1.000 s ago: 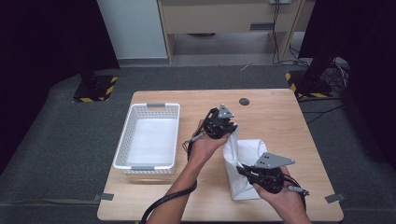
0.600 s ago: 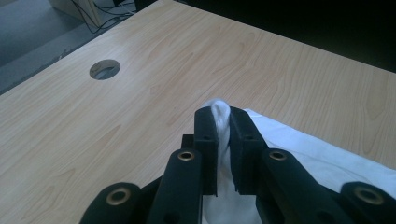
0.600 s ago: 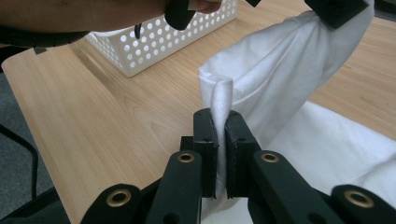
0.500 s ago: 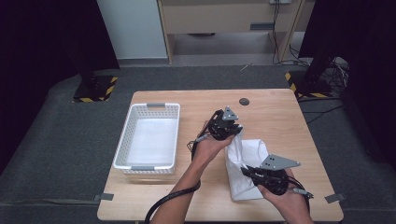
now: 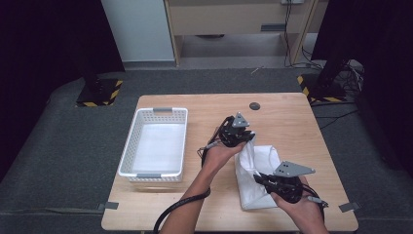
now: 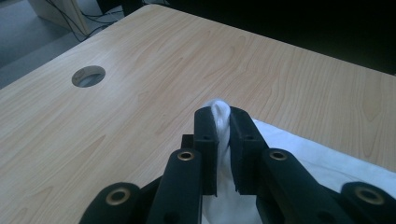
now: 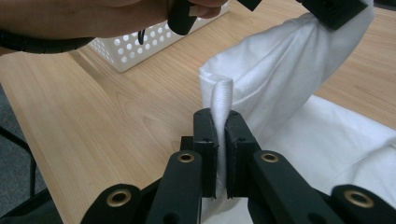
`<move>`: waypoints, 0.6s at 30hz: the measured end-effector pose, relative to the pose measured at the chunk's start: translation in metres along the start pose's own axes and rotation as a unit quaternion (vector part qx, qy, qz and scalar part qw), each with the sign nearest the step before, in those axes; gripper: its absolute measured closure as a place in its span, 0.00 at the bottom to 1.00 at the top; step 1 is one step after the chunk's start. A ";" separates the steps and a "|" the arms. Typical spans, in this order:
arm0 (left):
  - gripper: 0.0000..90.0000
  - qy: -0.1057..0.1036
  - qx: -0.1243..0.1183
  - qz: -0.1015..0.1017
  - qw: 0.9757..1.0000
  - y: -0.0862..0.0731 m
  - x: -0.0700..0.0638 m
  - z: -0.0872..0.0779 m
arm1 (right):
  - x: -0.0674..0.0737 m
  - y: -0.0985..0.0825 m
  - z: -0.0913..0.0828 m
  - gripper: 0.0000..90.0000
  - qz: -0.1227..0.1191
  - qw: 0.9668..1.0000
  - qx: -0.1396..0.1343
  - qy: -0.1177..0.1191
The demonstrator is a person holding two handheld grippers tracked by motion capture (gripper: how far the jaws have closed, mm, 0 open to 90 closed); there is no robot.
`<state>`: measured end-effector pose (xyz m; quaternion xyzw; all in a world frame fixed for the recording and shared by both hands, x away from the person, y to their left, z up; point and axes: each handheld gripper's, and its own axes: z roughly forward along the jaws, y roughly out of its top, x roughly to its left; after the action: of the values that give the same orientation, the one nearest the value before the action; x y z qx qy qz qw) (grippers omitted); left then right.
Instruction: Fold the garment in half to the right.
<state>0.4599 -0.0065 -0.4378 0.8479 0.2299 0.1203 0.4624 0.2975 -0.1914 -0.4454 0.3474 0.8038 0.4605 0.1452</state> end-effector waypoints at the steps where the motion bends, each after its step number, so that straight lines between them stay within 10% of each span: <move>1: 0.93 -0.002 0.000 0.003 1.000 0.000 0.000 0.000 | -0.001 0.000 0.000 0.95 0.001 1.000 0.000 0.000; 18: 0.93 -0.011 0.003 0.024 1.000 0.001 -0.007 0.010 | -0.001 -0.007 0.001 0.95 0.000 1.000 0.007 0.002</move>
<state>0.4585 -0.0178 -0.4419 0.8558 0.2052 0.1214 0.4592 0.2959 -0.1937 -0.4514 0.3476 0.8075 0.4553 0.1407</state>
